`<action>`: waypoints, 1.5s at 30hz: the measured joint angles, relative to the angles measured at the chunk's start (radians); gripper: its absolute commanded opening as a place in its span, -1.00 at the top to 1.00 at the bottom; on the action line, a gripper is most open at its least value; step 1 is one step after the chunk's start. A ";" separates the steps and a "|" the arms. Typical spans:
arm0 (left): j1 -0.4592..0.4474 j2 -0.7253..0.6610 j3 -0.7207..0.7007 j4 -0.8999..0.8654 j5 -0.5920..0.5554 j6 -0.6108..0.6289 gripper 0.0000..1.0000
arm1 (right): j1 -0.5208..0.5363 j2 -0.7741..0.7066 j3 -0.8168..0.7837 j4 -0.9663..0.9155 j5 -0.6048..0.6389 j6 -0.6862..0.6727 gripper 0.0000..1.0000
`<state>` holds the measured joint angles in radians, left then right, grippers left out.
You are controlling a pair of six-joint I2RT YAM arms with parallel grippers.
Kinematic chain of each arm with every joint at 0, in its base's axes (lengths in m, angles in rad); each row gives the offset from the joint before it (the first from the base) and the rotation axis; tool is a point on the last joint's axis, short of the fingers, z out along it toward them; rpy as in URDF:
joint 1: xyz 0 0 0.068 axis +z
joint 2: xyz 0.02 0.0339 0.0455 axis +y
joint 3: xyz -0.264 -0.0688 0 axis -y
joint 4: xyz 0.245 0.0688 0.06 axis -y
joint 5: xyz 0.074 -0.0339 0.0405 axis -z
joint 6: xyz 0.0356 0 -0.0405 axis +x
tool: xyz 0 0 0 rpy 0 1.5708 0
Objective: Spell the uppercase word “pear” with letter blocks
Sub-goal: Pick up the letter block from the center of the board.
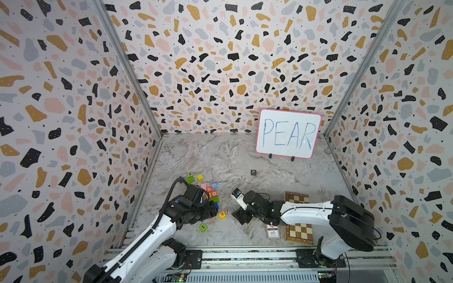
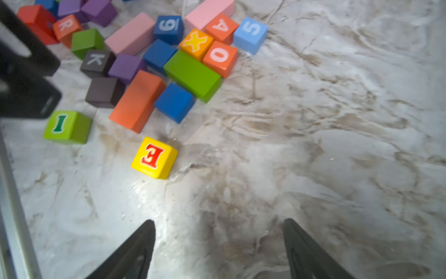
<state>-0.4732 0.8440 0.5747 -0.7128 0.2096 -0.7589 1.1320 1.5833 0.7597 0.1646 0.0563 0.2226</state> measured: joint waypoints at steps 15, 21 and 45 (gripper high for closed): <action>0.000 -0.109 -0.102 -0.024 0.034 -0.095 -0.67 | 0.104 0.161 0.052 0.109 0.040 -0.027 -0.70; -0.001 -0.094 -0.115 -0.014 0.024 -0.098 -0.68 | 0.104 0.222 0.094 0.142 0.052 -0.033 -0.70; -0.001 -0.042 -0.128 0.039 0.007 -0.093 -0.69 | 0.043 0.285 0.119 0.192 0.140 -0.048 -0.69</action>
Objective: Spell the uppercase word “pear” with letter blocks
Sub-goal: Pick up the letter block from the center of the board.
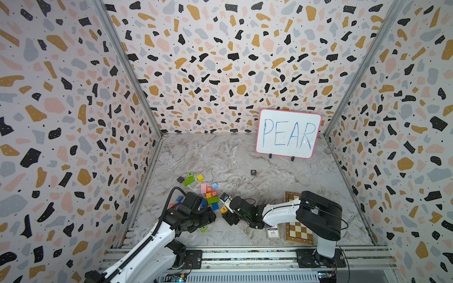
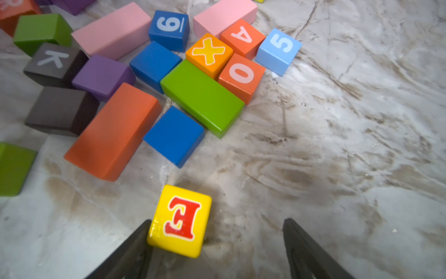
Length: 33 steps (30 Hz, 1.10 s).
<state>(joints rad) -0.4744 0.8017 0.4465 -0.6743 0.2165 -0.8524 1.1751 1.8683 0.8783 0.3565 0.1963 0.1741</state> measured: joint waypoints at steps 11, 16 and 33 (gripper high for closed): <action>0.000 0.087 0.051 0.032 0.003 0.032 -0.69 | -0.035 -0.039 -0.047 0.000 0.014 0.002 -0.69; 0.000 0.142 0.084 0.045 0.005 0.072 -0.69 | -0.078 -0.039 -0.054 0.012 0.006 0.008 -0.69; -0.005 0.488 0.278 0.189 0.038 0.251 -0.32 | -0.109 -0.198 -0.204 0.042 -0.031 0.076 -0.99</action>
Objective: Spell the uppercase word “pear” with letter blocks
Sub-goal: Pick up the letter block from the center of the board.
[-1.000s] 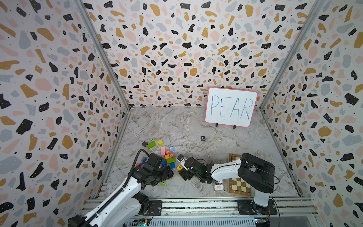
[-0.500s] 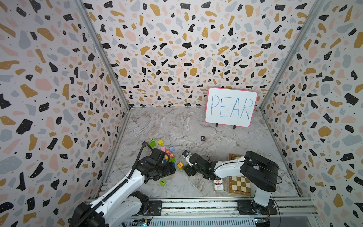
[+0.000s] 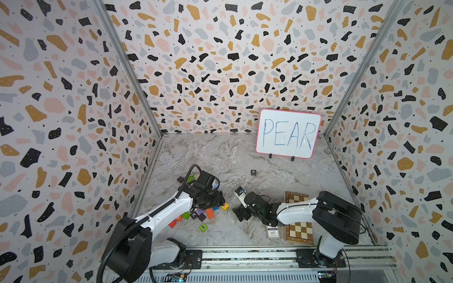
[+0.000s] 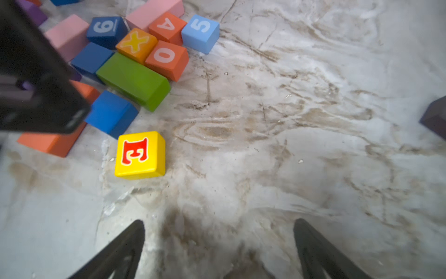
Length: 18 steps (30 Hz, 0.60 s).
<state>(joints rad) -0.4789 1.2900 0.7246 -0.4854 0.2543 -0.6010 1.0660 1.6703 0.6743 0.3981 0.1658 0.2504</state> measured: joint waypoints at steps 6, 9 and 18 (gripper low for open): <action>-0.042 0.114 0.038 0.019 0.000 0.023 -0.24 | 0.000 -0.109 -0.085 0.009 0.000 0.045 -0.99; -0.056 0.154 0.056 0.025 0.000 0.033 -0.21 | 0.000 -0.146 -0.125 0.012 0.001 0.063 -0.99; -0.089 0.193 0.064 0.038 0.000 0.039 -0.01 | -0.001 -0.163 -0.159 0.013 0.012 0.082 -0.99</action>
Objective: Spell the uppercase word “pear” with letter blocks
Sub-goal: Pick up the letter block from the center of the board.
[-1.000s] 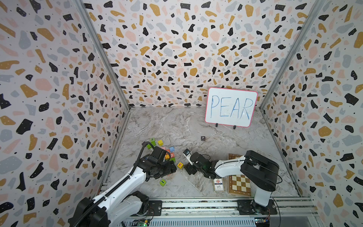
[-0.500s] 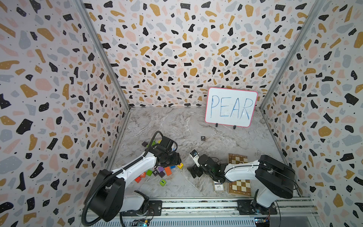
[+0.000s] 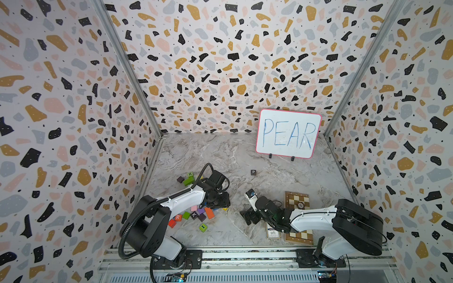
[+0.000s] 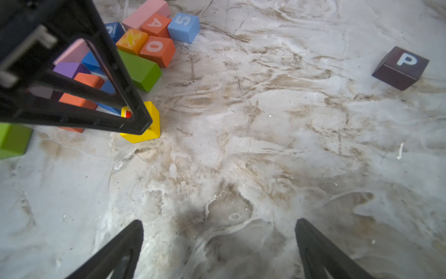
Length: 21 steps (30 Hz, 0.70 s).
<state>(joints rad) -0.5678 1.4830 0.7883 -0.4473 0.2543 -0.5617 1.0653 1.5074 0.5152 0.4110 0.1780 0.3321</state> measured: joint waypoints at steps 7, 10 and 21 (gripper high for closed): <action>-0.013 0.000 0.000 0.008 0.001 -0.008 0.11 | -0.011 0.000 0.000 0.000 0.000 0.006 -0.99; -0.024 0.000 0.000 0.010 0.003 -0.018 0.10 | -0.013 0.000 0.000 0.000 0.002 0.013 -0.99; -0.041 0.000 -0.028 0.047 0.019 -0.062 0.07 | -0.014 0.000 0.000 -0.001 0.002 0.032 -0.99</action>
<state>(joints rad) -0.6090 1.4830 0.7601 -0.4004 0.2737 -0.6239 1.0508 1.5074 0.5152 0.4099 0.1802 0.3641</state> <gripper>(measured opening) 0.466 0.995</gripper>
